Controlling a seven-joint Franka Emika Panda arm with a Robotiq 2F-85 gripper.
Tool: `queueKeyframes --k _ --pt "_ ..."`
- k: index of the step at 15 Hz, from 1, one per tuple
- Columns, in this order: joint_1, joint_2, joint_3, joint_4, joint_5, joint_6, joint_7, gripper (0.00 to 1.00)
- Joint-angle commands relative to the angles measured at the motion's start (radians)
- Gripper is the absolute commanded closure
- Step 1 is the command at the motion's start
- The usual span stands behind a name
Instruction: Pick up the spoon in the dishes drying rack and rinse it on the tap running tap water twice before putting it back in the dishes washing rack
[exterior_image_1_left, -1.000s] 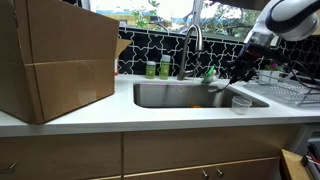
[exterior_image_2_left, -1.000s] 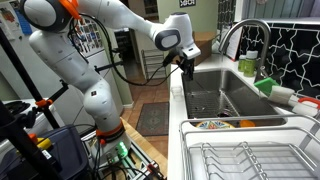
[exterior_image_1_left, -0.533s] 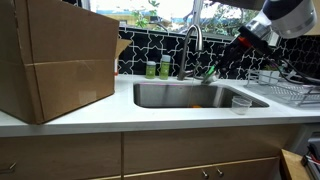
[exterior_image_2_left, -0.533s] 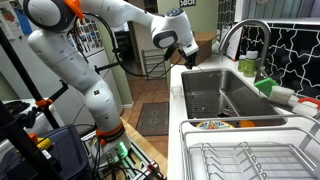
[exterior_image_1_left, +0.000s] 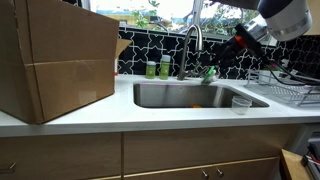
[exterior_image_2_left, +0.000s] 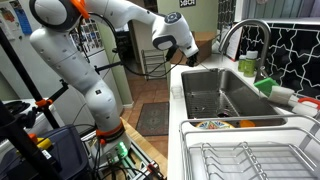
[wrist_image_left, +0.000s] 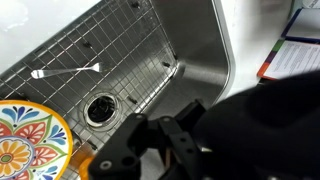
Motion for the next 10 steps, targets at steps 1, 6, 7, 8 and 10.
queueKeyframes --k 1,6,7,8,10 --pt "0.006 0.017 -0.007 0.010 0.041 0.008 -0.043 0.98" --pt "0.004 0.020 -0.006 0.012 0.048 0.005 -0.054 0.98" --pt "0.002 0.020 -0.005 0.011 0.045 0.003 -0.052 0.98" --pt "0.001 0.019 -0.005 0.011 0.041 -0.001 -0.050 0.98" --pt "-0.015 0.019 0.002 0.004 0.004 -0.019 -0.035 0.98"
